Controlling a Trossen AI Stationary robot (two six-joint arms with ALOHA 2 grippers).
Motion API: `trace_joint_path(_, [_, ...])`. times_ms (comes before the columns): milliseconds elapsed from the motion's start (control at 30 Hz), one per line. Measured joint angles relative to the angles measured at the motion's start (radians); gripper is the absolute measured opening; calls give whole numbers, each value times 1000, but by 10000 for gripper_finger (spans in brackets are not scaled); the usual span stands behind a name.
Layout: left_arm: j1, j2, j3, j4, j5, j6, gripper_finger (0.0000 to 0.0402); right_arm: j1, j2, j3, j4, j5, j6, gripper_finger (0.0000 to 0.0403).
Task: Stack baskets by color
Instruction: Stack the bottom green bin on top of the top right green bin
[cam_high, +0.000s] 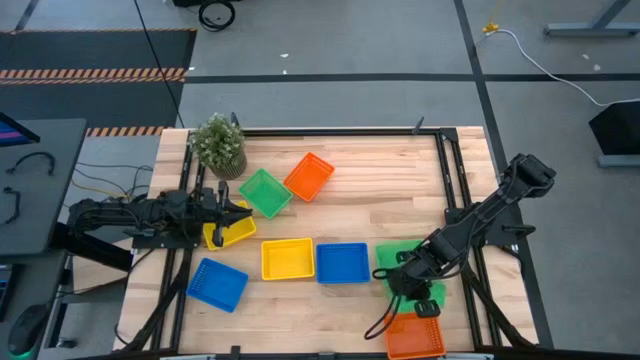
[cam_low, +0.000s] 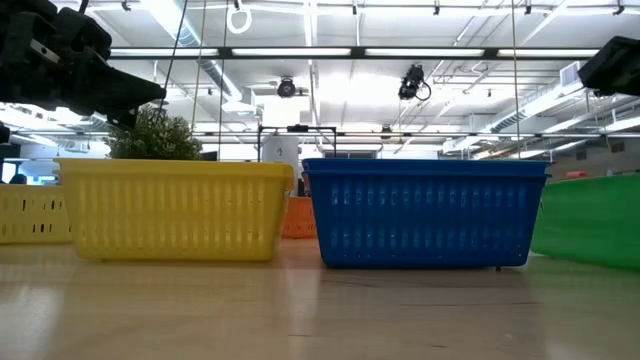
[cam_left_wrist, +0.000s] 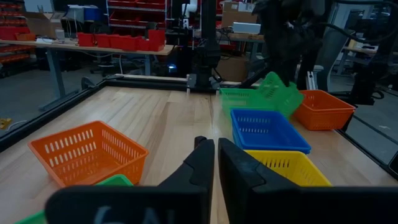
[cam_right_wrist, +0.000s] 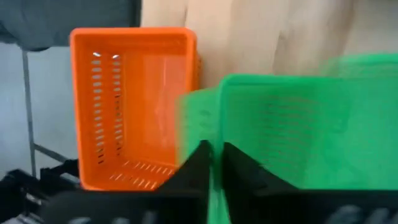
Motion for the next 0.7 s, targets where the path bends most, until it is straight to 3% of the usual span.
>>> trace_joint_path(67, [0,0,0,0,0,0,25,0,0,22,-7,-29,0,13])
trace_joint_path(200, [0,0,0,0,0,0,29,0,-1,98,-13,-65,45,24])
trace_joint_path(333, [0,0,0,0,0,0,35,0,-1,198,-73,-55,56,11])
trace_joint_path(400, [0,0,0,0,0,0,36,0,-2,245,-147,21,42,11])
trace_joint_path(533, [0,0,0,0,0,0,32,-15,-2,324,-328,300,10,13])
trace_joint_path(700, [0,0,0,0,0,0,28,-146,1,337,-427,585,-37,11])
